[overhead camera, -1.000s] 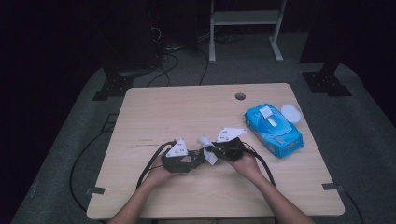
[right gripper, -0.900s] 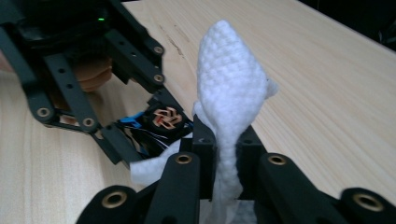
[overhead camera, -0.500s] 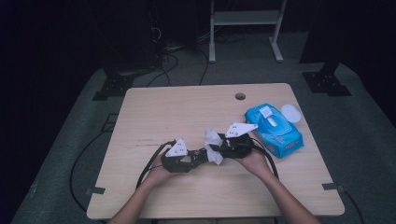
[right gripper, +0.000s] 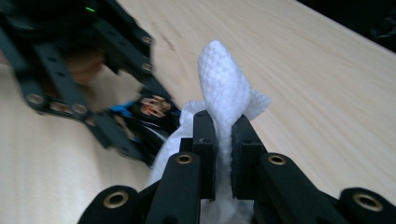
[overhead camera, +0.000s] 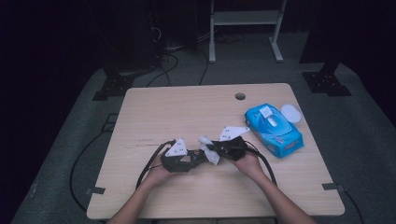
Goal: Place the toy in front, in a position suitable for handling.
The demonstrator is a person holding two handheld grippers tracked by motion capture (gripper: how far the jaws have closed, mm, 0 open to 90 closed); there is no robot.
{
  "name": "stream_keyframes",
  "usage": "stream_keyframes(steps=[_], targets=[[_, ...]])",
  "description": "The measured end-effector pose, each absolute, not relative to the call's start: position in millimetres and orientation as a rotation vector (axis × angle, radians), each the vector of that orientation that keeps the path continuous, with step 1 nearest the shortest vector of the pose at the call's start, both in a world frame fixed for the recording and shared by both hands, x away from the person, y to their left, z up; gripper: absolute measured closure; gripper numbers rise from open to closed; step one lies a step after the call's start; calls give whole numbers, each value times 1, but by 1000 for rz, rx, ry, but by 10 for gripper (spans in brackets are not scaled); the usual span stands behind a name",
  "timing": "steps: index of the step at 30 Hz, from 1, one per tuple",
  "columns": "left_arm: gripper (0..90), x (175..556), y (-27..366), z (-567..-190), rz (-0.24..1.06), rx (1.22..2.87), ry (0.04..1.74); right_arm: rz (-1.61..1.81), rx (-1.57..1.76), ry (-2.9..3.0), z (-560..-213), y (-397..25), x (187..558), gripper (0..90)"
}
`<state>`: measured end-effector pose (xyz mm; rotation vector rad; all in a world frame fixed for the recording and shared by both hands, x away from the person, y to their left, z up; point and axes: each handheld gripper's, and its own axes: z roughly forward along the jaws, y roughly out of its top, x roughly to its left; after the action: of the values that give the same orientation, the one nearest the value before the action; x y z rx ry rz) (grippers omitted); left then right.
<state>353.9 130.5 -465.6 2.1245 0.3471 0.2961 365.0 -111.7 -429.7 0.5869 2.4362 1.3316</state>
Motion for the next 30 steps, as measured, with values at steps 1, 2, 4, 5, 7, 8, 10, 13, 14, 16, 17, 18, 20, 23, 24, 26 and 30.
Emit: stream_keyframes(steps=[1,2,4,5,7,8,10,13,14,16,17,18,20,23,24,26,30], targets=[[580,354,130,-465,297,2122,347,1320,593,2426,-429,-116,366,823],[580,354,130,-465,297,2126,346,1314,611,2411,-427,-121,367,824],[580,354,131,-466,291,2122,349,1274,641,2370,-425,-134,369,827],[579,354,131,-466,287,2117,352,1262,667,2360,-426,-141,371,827],[579,355,131,-466,290,2116,350,1258,719,2352,-427,-155,373,829],[579,355,130,-465,296,2115,345,1258,739,2351,-428,-158,374,830],[579,355,130,-465,297,2119,343,1264,749,2358,-429,-162,375,830],[579,357,130,-465,298,2127,345,1306,745,2380,-428,-155,374,830],[579,358,130,-465,299,2128,350,1310,730,2390,-429,-150,374,829],[578,359,132,-465,303,2120,370,1336,714,2424,-430,-141,374,829],[572,360,133,-465,303,2109,390,1332,709,2420,-430,-139,374,829],[565,361,133,-465,304,2097,409,1328,697,2423,-430,-138,374,829],[547,361,135,-463,307,2089,408,1341,690,2431,-431,-140,373,829],[528,358,133,-462,315,2101,408,1344,663,2419,-433,-143,367,829],[521,357,132,-463,314,2108,407,1342,660,2419,-433,-143,364,829],[488,356,131,-464,310,2113,406,1347,659,2419,-434,-145,360,829],[419,356,130,-465,286,2118,414,1359,657,2433,-435,-150,353,829]])
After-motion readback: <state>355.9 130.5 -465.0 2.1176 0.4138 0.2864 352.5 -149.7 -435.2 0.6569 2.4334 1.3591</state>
